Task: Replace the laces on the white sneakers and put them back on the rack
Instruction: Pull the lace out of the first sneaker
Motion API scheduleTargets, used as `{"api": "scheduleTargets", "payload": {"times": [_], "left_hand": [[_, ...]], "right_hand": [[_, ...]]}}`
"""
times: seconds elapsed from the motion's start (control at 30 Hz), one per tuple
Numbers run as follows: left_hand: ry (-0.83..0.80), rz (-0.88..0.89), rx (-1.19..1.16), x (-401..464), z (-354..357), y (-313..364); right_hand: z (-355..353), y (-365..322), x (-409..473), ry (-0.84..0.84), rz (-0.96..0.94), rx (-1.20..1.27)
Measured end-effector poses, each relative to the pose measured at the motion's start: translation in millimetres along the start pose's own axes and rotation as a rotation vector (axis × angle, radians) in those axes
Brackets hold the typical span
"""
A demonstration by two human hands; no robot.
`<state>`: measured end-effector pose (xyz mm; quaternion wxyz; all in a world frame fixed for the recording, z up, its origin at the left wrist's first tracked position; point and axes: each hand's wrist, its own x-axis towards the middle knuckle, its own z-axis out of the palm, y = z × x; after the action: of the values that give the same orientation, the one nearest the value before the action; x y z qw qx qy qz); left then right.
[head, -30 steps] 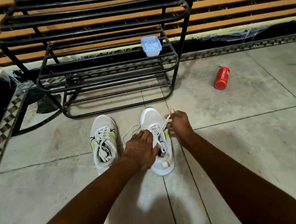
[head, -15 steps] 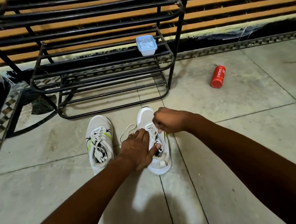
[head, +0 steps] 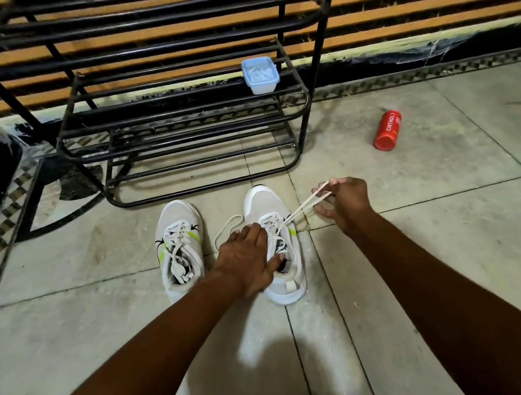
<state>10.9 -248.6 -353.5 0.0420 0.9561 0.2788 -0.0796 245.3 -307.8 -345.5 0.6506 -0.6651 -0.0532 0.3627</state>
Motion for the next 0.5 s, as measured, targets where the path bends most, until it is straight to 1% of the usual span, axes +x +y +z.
{"api": "scheduleTargets", "payload": {"times": [0.03, 0.07, 0.1, 0.13, 0.17, 0.23, 0.27, 0.3, 0.33, 0.37, 0.4, 0.47, 0.5], "left_hand": [[0.000, -0.005, -0.001, -0.9, -0.5, -0.4], [-0.006, -0.009, -0.002, -1.3, -0.4, -1.1], [-0.012, -0.008, 0.001, -0.6, -0.6, -1.2], [-0.022, -0.006, 0.008, -0.6, -0.8, -0.9], [-0.024, -0.007, 0.014, 0.1, -1.1, -0.2], [-0.020, -0.011, 0.016, 0.8, -1.8, 0.6], [-0.020, -0.015, 0.014, 0.6, -1.9, 0.7], [-0.017, -0.018, 0.014, 0.2, -1.6, 0.3], [-0.014, -0.019, 0.014, -0.3, -0.5, 0.0], [-0.009, -0.015, 0.016, -0.6, 0.3, -0.2], [-0.004, -0.012, 0.020, -0.4, 1.1, -0.5], [0.005, -0.008, 0.033, 1.7, 1.3, -0.1], [0.009, -0.006, 0.036, 2.9, 1.1, 0.4]], "right_hand": [[5.7, 1.3, -5.2, -0.053, -0.004, 0.035], [10.5, -0.4, -12.1, -0.109, -0.064, 0.005], [12.9, -4.4, -15.9, -0.167, -0.191, -0.103], [13.9, -6.0, -15.5, -0.250, -0.346, -0.276], [14.5, -10.0, -15.8, -0.341, -0.475, -0.515], [16.7, -15.8, -19.5, -0.539, -0.593, -1.059], [19.3, -16.7, -22.9, -0.631, -0.614, -1.305], [23.1, -17.0, -25.7, -0.687, -0.664, -1.513], [25.7, -17.7, -28.7, -0.737, -0.714, -1.648], [27.2, -18.2, -28.3, -0.762, -0.729, -1.704], [27.6, -20.0, -29.0, -0.780, -0.716, -1.700], [21.9, -17.7, -21.2, -0.746, -0.663, -1.598], [19.6, -13.0, -18.1, -0.692, -0.686, -1.482]]}}
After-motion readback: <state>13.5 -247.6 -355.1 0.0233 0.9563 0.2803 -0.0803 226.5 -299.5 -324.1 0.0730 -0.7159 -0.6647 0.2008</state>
